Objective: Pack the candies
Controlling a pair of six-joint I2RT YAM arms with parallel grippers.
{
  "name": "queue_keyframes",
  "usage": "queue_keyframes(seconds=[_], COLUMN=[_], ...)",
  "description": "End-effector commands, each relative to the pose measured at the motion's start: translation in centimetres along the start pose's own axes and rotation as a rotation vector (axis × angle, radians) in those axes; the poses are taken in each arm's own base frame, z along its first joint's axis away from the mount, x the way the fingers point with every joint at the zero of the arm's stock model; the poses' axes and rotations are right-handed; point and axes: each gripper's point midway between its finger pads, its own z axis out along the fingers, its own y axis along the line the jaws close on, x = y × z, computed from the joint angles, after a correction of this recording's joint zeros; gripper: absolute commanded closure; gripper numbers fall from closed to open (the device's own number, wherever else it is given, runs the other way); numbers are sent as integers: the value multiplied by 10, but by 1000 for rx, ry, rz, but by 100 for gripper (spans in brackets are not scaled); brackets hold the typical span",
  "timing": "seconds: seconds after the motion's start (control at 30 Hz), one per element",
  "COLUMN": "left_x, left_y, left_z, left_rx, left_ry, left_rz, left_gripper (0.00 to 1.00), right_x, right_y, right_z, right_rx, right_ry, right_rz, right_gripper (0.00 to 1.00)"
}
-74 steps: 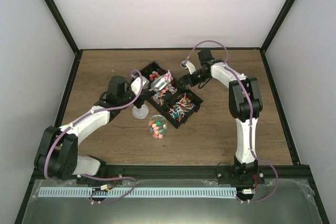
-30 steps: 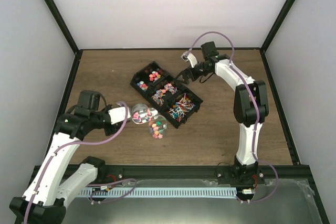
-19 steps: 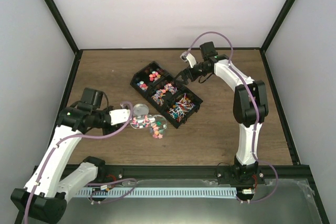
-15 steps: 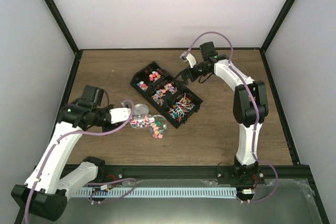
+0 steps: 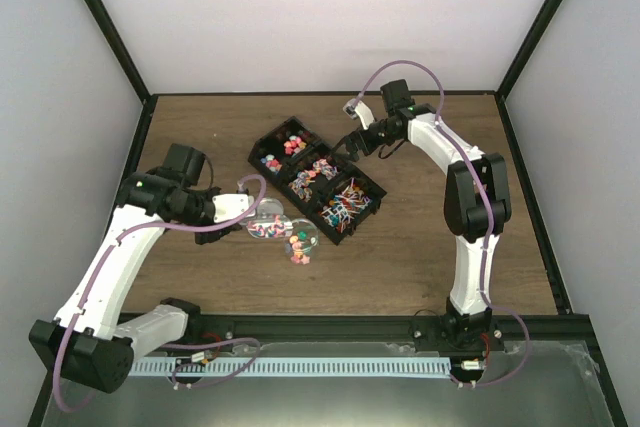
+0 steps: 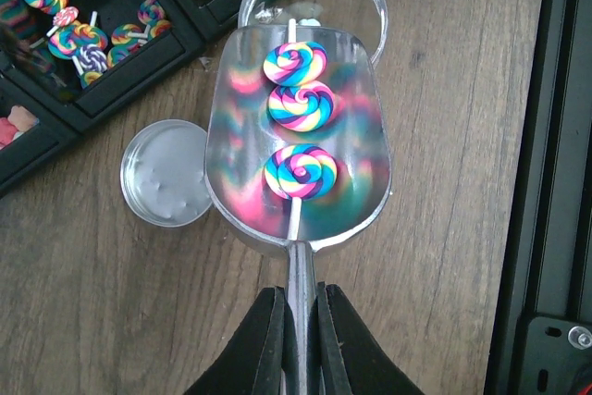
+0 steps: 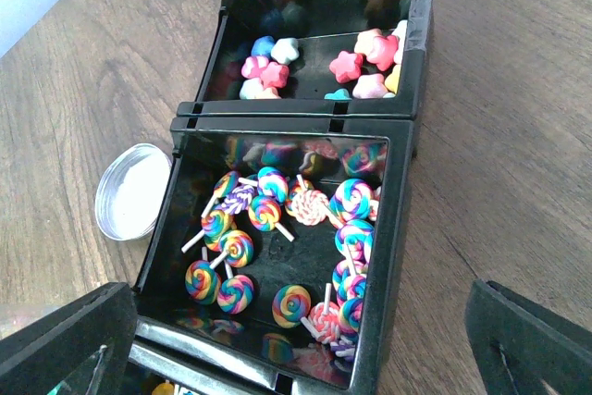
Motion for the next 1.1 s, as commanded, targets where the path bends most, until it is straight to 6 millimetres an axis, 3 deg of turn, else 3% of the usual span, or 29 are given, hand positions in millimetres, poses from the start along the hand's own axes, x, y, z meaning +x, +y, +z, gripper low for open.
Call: queue_keyframes(seconds=[0.0,1.07], left_x=[-8,-20], left_y=[0,9], left_z=[-5,4], left_rx=[18,77], left_ry=[-5,159], left_rz=[37,49], left_gripper=[96,96], right_x=[-12,-7], right_y=[6,-1], right_z=[-8,-2], right_rx=[5,12], right_ry=[-18,-11], right_rz=[-31,-16], right_gripper=[0,0])
